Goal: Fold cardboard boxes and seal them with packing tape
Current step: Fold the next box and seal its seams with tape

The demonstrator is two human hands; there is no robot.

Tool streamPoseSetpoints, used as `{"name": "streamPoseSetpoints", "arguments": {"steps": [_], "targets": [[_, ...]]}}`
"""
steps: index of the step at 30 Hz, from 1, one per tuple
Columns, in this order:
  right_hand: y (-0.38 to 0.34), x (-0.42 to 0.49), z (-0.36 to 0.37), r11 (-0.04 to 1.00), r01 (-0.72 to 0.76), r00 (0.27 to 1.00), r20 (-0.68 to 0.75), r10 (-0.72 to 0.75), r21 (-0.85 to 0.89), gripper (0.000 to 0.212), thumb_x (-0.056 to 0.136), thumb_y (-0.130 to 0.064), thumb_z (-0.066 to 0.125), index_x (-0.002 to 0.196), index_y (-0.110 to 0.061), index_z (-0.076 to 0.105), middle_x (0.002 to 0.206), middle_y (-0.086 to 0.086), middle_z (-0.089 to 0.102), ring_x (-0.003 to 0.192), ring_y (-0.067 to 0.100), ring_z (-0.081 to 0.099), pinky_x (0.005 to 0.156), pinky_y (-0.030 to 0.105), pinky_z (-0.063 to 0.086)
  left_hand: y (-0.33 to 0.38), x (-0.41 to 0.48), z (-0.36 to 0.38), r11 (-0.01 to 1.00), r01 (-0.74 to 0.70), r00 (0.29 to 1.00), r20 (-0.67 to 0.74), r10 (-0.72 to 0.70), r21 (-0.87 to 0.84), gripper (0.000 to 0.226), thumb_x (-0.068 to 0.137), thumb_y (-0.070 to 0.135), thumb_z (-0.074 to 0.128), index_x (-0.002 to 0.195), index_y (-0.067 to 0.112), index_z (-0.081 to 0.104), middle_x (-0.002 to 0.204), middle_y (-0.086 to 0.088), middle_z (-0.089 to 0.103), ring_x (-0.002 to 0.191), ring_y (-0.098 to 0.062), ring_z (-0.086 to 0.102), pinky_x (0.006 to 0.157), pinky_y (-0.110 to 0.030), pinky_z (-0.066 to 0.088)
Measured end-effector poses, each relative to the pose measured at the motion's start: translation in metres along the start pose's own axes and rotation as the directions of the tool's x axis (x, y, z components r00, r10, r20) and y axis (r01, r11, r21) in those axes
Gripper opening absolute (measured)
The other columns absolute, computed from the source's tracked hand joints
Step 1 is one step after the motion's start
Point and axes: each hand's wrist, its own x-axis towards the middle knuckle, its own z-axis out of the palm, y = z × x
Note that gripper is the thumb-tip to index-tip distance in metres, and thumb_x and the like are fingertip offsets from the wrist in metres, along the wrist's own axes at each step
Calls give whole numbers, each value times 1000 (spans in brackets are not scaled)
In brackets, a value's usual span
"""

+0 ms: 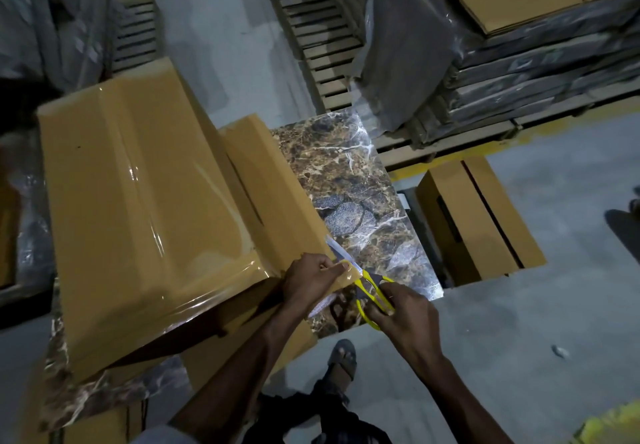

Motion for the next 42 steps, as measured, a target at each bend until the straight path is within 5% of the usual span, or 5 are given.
{"name": "streamPoseSetpoints", "arguments": {"steps": [9, 14, 30, 36, 42], "targets": [[1, 0, -6, 999, 2, 998, -63, -4, -37, 34, 79, -59, 77, 103, -35, 72, 89, -8, 72, 76, 17, 68, 57, 28, 40, 10, 1, 7, 1000, 7, 993, -114, -9, -13, 56, 71, 80, 70, 59, 26, 63, 56, 7, 61, 61, -17, 63, 55, -28, 36], [8, 8, -5, 996, -94, 994, -60, 95, 11, 32, 75, -54, 80, 97, -33, 71, 91, -8, 73, 81, 19, 69, 61, 32, 48, 10, 12, 12, 993, 109, 991, -82, -105, 44, 79, 53, 97, 60, 97, 31, 65, 98, 9, 69, 92, -18, 64, 61, -27, 37], [73, 52, 37, 960, -279, 960, -6, 279, 28, 45, 81, -74, 52, 76, -29, 53, 70, -3, 60, 69, 24, 63, 57, 32, 45, 53, 81, 46, 999, 52, 995, 89, -52, -6, 39, 90, 49, 76, 99, 11, 77, 107, -2, 73, 101, -21, 66, 82, -32, 52], [74, 50, 40, 962, -272, 961, -50, 271, -13, 38, 89, -61, 59, 104, -27, 69, 90, 2, 69, 80, 28, 67, 59, 32, 45, 41, 68, 50, 996, 38, 998, 57, -34, -74, 34, 91, 54, 73, 90, 20, 73, 96, 2, 73, 96, -19, 69, 60, -21, 39], [62, 34, 36, 949, -306, 943, -117, 313, 75, 36, 92, -45, 71, 121, -23, 71, 104, 6, 72, 94, 29, 67, 70, 36, 52, 27, 40, 32, 993, -7, 999, 31, 11, -117, 35, 96, 50, 69, 111, 19, 70, 111, 3, 73, 101, -14, 67, 82, -29, 53]]}}
